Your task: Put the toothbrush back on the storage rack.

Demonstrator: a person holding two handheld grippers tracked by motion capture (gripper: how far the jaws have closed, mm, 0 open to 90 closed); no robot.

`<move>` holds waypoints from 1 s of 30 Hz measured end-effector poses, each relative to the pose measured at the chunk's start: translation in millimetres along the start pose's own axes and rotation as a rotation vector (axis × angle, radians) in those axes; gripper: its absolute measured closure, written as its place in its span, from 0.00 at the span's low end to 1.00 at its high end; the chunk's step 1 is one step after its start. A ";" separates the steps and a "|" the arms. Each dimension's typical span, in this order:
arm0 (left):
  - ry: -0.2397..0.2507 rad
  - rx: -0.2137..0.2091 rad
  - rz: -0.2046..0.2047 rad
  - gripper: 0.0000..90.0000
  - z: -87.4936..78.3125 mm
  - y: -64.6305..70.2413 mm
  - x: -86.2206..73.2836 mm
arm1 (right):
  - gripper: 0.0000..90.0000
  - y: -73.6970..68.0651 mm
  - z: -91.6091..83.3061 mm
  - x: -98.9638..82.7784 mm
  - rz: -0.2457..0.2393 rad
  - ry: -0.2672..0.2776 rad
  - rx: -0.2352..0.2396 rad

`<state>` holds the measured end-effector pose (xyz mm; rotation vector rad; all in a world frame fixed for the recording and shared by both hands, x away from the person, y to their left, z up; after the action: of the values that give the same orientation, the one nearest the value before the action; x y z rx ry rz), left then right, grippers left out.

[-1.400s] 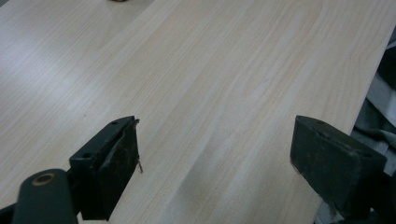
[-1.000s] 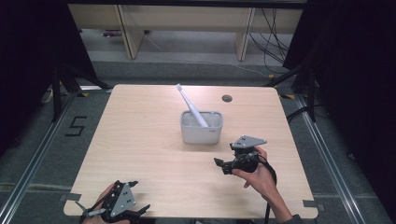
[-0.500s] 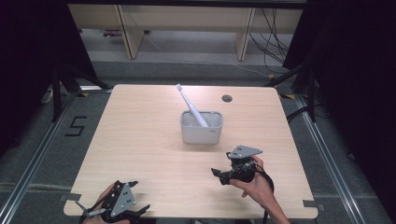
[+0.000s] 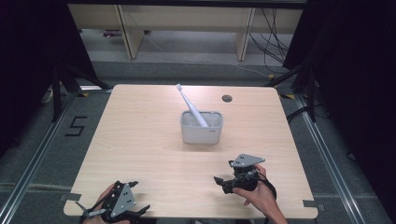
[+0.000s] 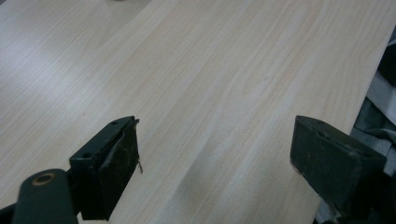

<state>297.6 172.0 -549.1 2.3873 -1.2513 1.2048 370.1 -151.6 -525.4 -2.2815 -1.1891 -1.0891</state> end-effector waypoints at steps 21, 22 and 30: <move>0.000 -0.019 -0.011 0.17 0.0 2.0 -0.4 | 0.18 -13.8 -10.8 -21.6 -0.028 -0.028 -0.001; -0.002 -0.020 -0.010 0.17 0.0 1.9 -0.3 | 0.18 -14.0 -11.9 -22.1 -0.016 -0.024 -0.009; -0.019 -0.019 -0.004 0.17 -0.6 2.0 -1.5 | 0.18 -19.3 -16.7 -28.1 -0.023 -0.027 -0.010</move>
<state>295.3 171.9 -550.2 2.3917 -1.2569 1.1664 336.8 -165.5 -536.9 -2.3027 -1.2257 -1.0774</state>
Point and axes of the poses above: each handheld gripper's, and its own axes: z roughly forward along the jaws, x roughly out of its top, y roughly to its right, the point moved 7 cm from there along z, roughly forward along the jaws, and after that the axes turned 9 degrees about -z, right-handed, at the moved point
